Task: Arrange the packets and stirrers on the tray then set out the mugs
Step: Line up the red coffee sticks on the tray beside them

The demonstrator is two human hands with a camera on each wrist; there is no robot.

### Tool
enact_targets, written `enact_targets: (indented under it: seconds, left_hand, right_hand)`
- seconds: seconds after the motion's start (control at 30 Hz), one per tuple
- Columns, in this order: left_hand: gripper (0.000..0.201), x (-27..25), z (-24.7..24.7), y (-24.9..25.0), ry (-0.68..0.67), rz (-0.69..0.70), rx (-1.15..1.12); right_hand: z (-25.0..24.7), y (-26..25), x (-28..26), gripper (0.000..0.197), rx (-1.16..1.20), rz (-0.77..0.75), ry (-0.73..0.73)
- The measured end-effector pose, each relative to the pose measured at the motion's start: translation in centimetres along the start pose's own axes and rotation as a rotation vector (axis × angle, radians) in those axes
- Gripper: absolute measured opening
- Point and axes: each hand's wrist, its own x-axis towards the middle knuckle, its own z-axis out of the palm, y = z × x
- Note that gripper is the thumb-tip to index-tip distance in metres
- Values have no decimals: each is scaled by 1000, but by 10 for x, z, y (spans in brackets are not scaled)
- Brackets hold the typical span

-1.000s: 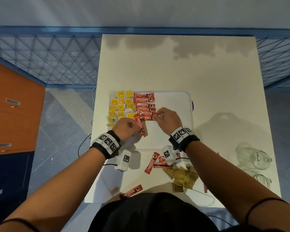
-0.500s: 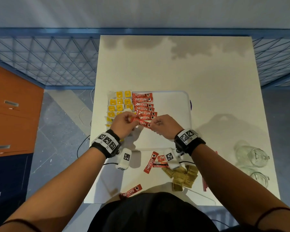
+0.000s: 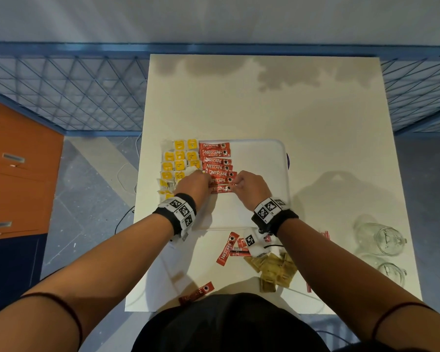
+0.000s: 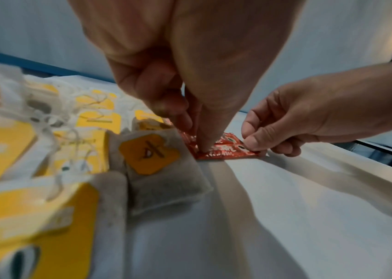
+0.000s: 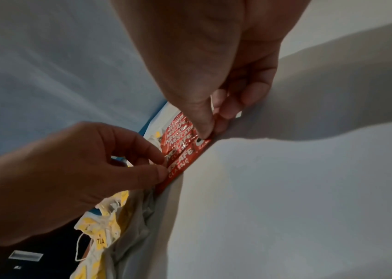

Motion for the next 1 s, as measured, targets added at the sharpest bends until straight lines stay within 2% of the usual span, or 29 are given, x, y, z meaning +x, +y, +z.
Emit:
enact_targets:
  seconds: [0.07, 0.23, 0.37, 0.5, 0.67, 0.8, 1.0]
  left_hand:
    - [19, 2, 0, 2, 14, 17, -9]
    - [31, 2, 6, 6, -8, 99, -47]
    - [29, 8, 11, 3, -16, 113, -7]
    - [28, 10, 9, 0, 6, 112, -22]
    - [16, 8, 11, 1, 6, 91, -35]
    - [14, 7, 11, 4, 10, 82, -47]
    - [13, 8, 11, 3, 21, 57, -59]
  right_hand:
    - [-1, 0, 1, 13, 2, 4, 31]
    - [-6, 0, 8, 31, 62, 80, 91]
    - [-6, -8, 12, 30, 53, 67, 60]
    - [-15, -17, 21, 30, 14, 49, 100]
    - [-21, -33, 34, 23, -19, 40, 105]
    - [-20, -41, 39, 25, -58, 10, 75]
    - [-26, -43, 51, 26, -27, 23, 105]
